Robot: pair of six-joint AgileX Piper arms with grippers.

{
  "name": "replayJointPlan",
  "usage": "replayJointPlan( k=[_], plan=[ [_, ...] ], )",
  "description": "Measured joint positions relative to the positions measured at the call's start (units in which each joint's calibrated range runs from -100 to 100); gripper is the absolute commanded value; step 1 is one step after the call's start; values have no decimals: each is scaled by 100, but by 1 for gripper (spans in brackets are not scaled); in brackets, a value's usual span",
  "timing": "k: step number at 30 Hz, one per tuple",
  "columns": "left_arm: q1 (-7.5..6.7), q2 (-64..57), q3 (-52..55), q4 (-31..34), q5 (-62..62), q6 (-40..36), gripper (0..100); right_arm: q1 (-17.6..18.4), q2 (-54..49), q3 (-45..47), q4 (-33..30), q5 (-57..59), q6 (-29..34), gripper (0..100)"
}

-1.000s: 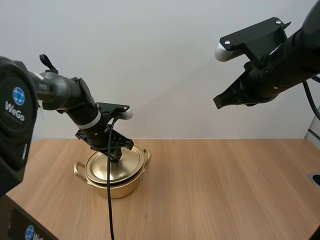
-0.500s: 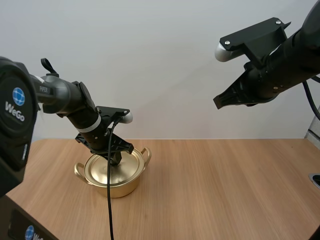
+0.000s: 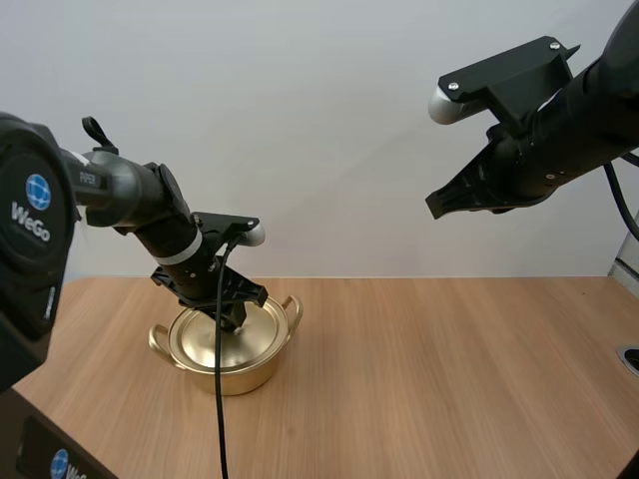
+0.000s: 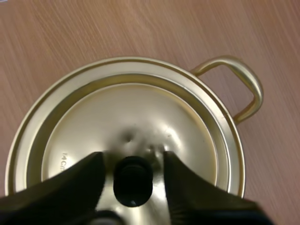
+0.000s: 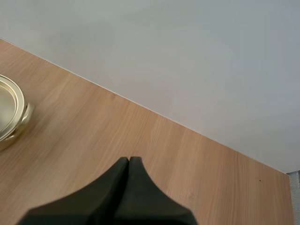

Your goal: Open the pot, put the car inside, and close it

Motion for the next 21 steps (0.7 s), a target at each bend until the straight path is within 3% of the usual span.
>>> replayJointPlan(
  k=[12,21],
  plan=[
    [0,0,-12,-91,-181,-38,100,0,0,0,0,131,0,0],
    [0,-953,-259,-621,-2005,-38,100,0,0,0,0,131,-17,0]
  ],
)
